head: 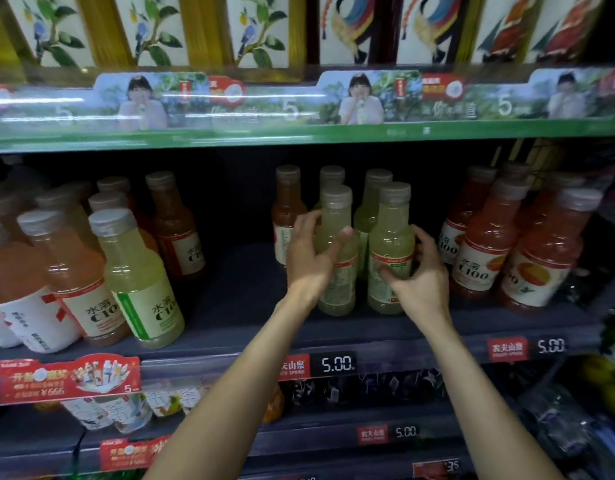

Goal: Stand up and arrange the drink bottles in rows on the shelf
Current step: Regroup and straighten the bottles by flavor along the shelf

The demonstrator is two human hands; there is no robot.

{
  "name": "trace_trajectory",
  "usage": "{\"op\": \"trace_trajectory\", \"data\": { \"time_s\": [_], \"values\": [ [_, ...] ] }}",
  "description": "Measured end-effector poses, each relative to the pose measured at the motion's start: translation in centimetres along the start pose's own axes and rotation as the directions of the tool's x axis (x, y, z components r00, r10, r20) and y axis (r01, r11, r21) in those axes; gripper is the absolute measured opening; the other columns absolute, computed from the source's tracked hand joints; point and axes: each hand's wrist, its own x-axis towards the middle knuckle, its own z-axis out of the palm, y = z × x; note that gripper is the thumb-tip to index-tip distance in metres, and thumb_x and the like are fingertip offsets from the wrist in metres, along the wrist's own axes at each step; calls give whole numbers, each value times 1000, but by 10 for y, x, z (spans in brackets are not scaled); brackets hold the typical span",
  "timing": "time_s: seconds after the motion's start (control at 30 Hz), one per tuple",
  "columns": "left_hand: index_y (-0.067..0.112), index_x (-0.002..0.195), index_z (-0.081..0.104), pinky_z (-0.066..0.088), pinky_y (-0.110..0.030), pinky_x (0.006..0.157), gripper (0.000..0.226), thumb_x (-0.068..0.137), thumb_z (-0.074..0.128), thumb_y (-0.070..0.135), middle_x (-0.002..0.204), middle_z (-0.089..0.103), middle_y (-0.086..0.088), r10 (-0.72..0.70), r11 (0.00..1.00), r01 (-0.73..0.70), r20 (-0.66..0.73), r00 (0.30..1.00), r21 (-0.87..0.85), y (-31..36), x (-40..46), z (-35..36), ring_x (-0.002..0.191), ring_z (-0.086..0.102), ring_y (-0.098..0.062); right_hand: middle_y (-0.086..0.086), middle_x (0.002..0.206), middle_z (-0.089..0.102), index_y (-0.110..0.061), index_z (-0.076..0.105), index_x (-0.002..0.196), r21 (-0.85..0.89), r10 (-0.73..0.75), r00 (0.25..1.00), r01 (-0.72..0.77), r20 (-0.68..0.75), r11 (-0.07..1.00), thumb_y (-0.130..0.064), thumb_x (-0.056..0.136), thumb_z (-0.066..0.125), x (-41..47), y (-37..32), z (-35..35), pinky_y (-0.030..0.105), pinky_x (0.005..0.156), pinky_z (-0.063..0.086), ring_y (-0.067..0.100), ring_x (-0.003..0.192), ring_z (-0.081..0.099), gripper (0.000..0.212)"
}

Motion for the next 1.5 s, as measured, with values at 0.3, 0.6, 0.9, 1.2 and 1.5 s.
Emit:
{"op": "trace_trajectory", "data": {
  "time_s": [0.3,0.6,0.9,1.2,1.5],
  "values": [
    [30,128,35,35,-47,109,85,62,56,81,128,29,1,-39,992,27,99,994,121,-14,9,22,130,28,-18,-1,153,20,-24,-3,150,214,128,982,-156,139,964,-34,73,78,3,12,6,23,108,27,11,139,26,112],
    [10,134,39,29,-46,112,113,57,49,92,134,34,-7,-145,921,91,115,983,379,-12,28,16,129,25,-27,9,157,13,-20,-20,147,52,216,941,-238,262,970,-25,71,80,38,14,16,49,116,19,26,144,16,126],
    [10,141,24,29,-40,114,112,62,66,77,128,21,-1,-165,954,124,134,977,274,-13,24,21,128,30,-21,11,145,30,-21,6,151,-12,114,993,-114,21,993,-20,82,72,15,-2,9,29,98,34,24,130,37,96],
    [13,140,27,18,-45,114,97,72,54,76,146,22,-14,-183,922,140,87,979,362,-5,11,41,137,16,-31,7,153,17,-28,12,150,43,24,992,-30,126,999,-14,86,65,8,-3,10,30,106,31,22,141,25,85],
    [25,150,24,34,-27,104,75,90,54,56,145,39,4,-306,936,250,218,927,248,28,-8,-3,131,40,-15,21,137,39,-3,50,127,-223,-313,949,298,-35,928,-6,77,62,-21,-26,6,24,108,27,34,127,36,52]
  ]
}}
